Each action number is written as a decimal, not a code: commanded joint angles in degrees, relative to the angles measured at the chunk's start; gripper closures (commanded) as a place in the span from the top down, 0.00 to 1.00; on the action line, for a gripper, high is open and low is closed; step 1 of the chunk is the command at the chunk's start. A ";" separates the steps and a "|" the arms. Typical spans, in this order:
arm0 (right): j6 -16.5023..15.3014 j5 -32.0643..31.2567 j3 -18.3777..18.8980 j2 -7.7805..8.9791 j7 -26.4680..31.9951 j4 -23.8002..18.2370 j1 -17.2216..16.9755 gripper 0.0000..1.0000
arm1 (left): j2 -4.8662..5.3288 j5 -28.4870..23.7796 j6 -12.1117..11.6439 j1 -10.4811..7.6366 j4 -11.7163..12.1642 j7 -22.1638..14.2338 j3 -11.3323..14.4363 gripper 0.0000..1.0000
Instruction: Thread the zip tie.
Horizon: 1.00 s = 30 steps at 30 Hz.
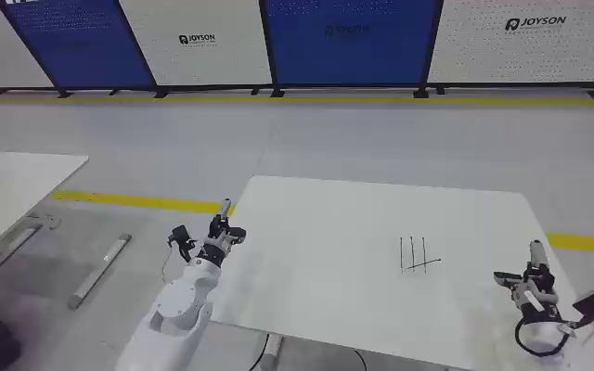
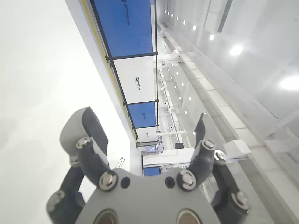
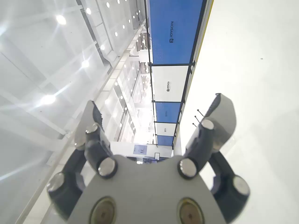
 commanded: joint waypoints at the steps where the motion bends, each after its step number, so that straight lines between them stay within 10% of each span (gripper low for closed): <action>1: 0.00 0.00 0.00 0.00 0.00 0.00 0.00 0.78 | 0.00 0.00 0.00 0.00 0.00 0.00 0.00 1.00; 2: 0.00 0.00 0.00 0.00 0.00 0.00 0.00 0.78 | 0.00 0.00 0.00 0.00 0.00 0.00 0.00 1.00; 3: 0.00 0.00 0.00 0.00 0.00 0.00 0.00 0.78 | 0.00 0.00 0.00 0.00 0.00 0.00 0.00 0.78; 4: 0.00 0.00 0.00 0.00 0.00 0.00 0.00 0.78 | 0.00 0.00 0.00 0.00 0.00 0.00 0.00 1.00; 5: 0.00 0.00 0.00 0.00 0.00 0.00 0.00 0.78 | 0.00 0.00 0.00 0.00 0.00 0.00 0.00 0.78; 6: 0.00 0.00 0.00 0.00 0.00 0.00 0.00 0.78 | 0.00 0.00 0.00 0.00 0.00 0.00 0.00 1.00; 7: 0.00 0.00 0.00 0.00 0.00 0.00 0.00 0.78 | 0.00 0.00 0.00 0.00 0.00 0.00 0.00 1.00; 8: 0.00 0.00 0.00 0.00 0.00 0.00 0.00 1.00 | 0.00 0.00 0.00 0.00 0.00 0.00 0.00 1.00; 12: 1.16 -1.99 1.62 0.25 2.57 0.21 0.35 1.00 | 0.00 0.00 0.00 0.00 0.00 0.00 0.00 1.00; 21: 11.60 -5.56 8.36 2.49 26.27 1.97 6.98 1.00 | 0.00 0.00 0.00 0.00 0.00 0.00 0.00 1.00; 30: 17.99 -14.15 4.77 4.83 50.68 7.67 19.79 1.00 | 0.00 0.00 0.00 0.00 0.00 0.00 0.00 1.00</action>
